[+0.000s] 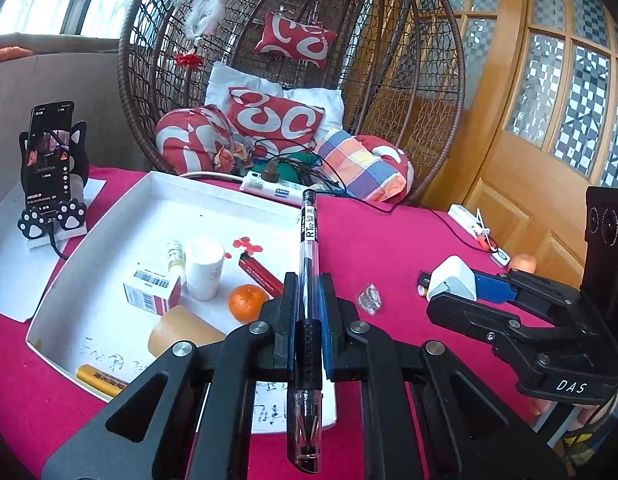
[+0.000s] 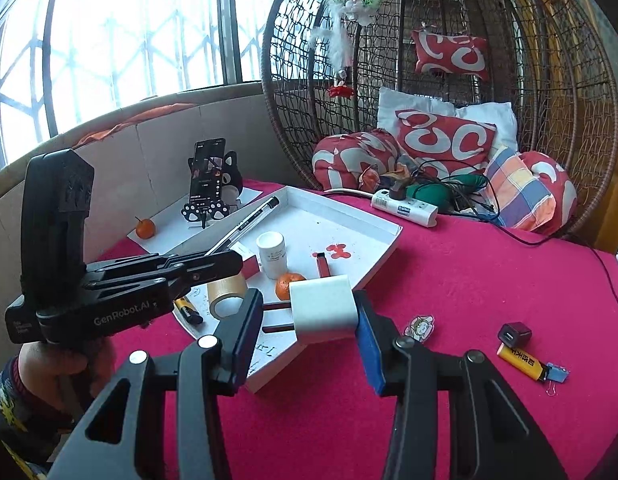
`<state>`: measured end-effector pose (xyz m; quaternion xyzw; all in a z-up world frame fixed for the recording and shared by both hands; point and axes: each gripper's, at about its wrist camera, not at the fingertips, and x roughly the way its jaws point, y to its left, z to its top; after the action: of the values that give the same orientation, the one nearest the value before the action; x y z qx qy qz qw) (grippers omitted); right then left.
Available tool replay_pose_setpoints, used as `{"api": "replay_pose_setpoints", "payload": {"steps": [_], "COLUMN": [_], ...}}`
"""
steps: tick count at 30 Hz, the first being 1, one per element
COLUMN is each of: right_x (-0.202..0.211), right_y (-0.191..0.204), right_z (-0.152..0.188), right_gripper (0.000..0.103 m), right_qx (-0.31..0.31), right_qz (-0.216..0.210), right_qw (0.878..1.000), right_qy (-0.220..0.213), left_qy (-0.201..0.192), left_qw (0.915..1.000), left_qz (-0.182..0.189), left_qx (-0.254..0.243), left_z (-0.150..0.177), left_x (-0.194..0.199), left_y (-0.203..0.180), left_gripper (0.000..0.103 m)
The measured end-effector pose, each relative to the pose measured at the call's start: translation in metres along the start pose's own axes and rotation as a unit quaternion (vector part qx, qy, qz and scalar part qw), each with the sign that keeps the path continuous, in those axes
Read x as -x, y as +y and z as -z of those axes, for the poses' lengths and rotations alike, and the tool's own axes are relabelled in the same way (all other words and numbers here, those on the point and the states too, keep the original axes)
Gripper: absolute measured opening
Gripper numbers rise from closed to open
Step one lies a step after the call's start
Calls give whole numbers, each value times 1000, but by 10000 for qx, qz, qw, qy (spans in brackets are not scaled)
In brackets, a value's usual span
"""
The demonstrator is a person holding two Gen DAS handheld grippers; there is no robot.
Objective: Organize rigid objects
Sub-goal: 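Carry the pen with the left gripper while the right gripper carries the white plug to the tray, then open the left gripper to drop the pen while the right gripper releases the white plug in the tray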
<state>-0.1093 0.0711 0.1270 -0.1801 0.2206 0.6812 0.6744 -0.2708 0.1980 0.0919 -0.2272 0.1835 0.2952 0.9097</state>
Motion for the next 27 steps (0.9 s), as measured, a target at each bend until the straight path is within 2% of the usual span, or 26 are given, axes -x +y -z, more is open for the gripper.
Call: {"api": "replay_pose_setpoints", "payload": {"steps": [6,14,19,21,22,23,25,27], "right_x": [-30,-78,-108,-119,-124,-129,-134,-133], "right_y": [1,-8,4,10,12,14,15,19], "right_z": [-14,-31,-36,-36,-36,-35,-35,-33], "right_gripper": [45,45,45,46,46,46,49,75], "right_qx": [2,-172,-174,-115,-97,-100,-94,-44], "right_qz": [-49,-37,-73,-49,-26,-3,-11,46], "right_qw": [9999,9989,9982,9981,9981,9980,9980,9983], "right_qy": [162,439,565,598,613,626,632,582], "left_qy": [27,199,227,241,239,256,183,68], "left_qw": [9997,9969,9934,9914,9903,9891,9869,9853], "left_qz": [-242,-638,-893,-1003,-1063,-1118,-1244,-1242], "left_qx": [39,405,690,801,863,925,1015,1173], "left_z": [-18,-29,-30,-29,-28,-25,-21,-16], "left_x": [-11,-38,-45,-48,-48,-46,-43,-34], "left_y": [23,70,93,98,101,104,109,114], "left_gripper": [9,9,11,23,36,55,76,80]}}
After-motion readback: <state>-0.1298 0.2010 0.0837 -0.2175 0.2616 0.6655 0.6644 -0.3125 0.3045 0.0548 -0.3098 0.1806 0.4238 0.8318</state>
